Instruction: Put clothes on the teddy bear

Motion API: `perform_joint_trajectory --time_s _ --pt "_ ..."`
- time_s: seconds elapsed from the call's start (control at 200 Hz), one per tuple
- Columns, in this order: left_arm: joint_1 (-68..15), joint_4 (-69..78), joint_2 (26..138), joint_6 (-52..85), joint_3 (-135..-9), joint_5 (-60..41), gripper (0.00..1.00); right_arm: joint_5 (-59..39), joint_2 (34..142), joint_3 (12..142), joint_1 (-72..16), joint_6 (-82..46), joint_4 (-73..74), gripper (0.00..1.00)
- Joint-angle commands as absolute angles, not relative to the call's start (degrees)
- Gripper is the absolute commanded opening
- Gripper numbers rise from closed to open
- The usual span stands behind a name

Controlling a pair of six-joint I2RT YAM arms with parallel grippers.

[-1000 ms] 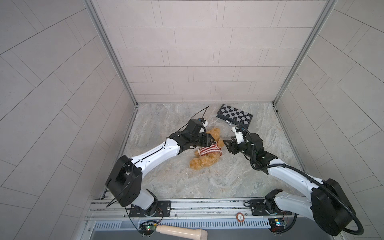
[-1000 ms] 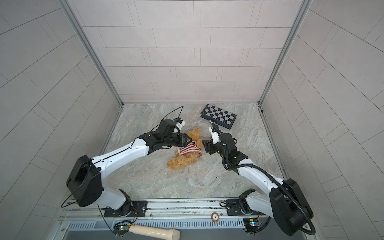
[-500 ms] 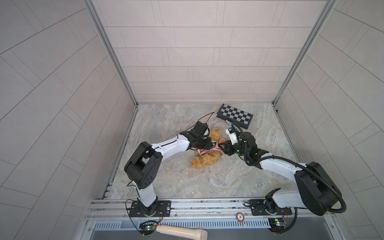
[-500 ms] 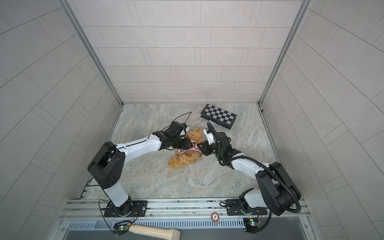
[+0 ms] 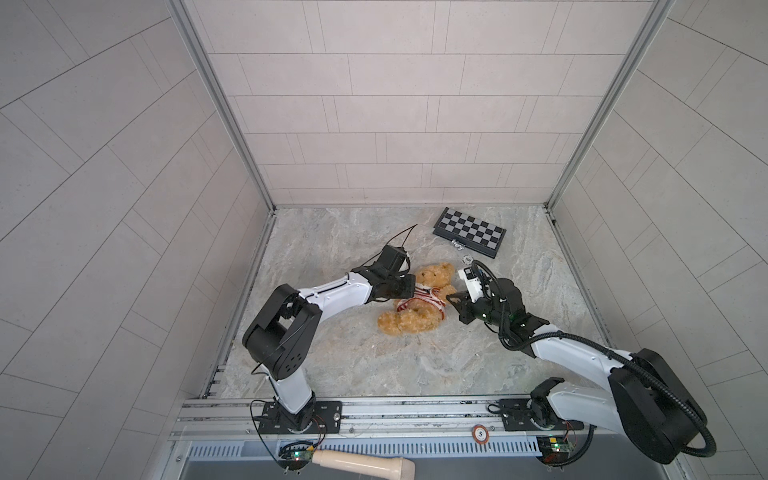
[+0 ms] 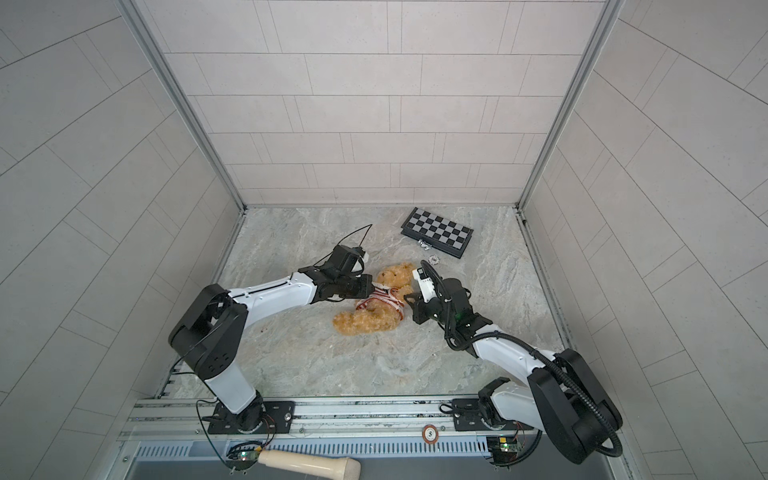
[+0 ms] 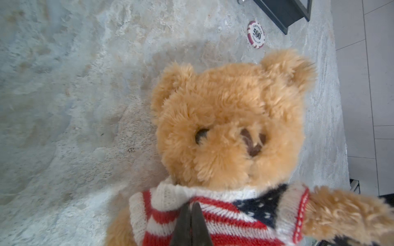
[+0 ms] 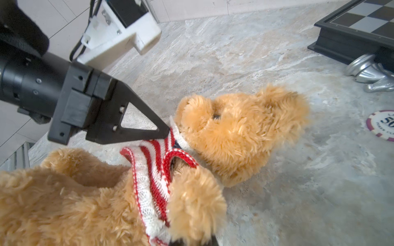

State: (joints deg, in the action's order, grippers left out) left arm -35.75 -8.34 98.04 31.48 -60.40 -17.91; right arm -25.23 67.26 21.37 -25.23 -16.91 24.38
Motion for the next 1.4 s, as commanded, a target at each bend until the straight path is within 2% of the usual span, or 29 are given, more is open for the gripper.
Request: perform_joint_trajectory --time_s 0.0,0.135,0.275,0.375,0.541,0.661,0.766,0.841,0.951,1.026,1.086,1.277,1.397 --pt "-34.45 -9.1 96.72 30.6 -59.15 -14.99 0.0 -26.78 67.09 20.11 -25.04 -12.9 28.86 0.0" --pt "-35.25 -7.43 96.03 29.72 -59.77 -21.35 0.0 -28.95 68.43 21.38 -25.2 -13.28 33.18 0.0" --pt "-36.87 -7.49 93.13 29.19 -59.89 -26.29 0.38 -30.51 71.26 25.44 -25.22 -13.05 35.1 0.0" --pt "-35.45 -6.04 88.95 30.82 -56.41 -29.88 0.54 -30.57 72.92 26.88 -25.17 -13.43 38.53 0.0" --pt "-30.57 -11.04 81.17 29.21 -51.55 -28.23 0.68 -33.59 80.26 30.54 -25.13 -16.62 50.17 0.0" --pt "-25.55 -11.99 74.69 29.21 -48.51 -25.78 0.69 -36.99 87.71 37.29 -25.64 -24.43 60.88 0.0" --pt "-22.23 -10.14 69.4 29.18 -45.74 -25.21 0.7 -36.66 89.81 41.94 -27.04 -27.96 62.77 0.0" --pt "-19.39 -5.41 66.42 29.98 -42.86 -28.14 0.9 -39.05 90.21 42.8 -28.27 -28.77 65.47 0.0" --pt "-13.31 13.95 65.02 39.78 -36.67 -41.16 0.99 -50.11 92.25 42.76 -27.92 -37.28 81.46 0.0" --pt "-10.9 29.51 63.6 47.41 -33.56 -45.45 1.0 -56.31 90.65 43.53 -28.2 -38.21 81.47 0.0" --pt "-10.28 35.89 62.02 49.62 -33.17 -47.53 1.0 -58.94 88.97 43.33 -27.84 -37.74 81.39 0.0" --pt "-10.2 39.24 54.39 48.44 -32.43 -49.78 1.0 -67.43 86.51 46.1 -27.08 -39.92 81.39 0.0" --pt "-10.2 37.05 54.17 47.26 -33.48 -49.41 1.0 -70.7 85.17 47.56 -26.63 -40.12 81.45 0.0"
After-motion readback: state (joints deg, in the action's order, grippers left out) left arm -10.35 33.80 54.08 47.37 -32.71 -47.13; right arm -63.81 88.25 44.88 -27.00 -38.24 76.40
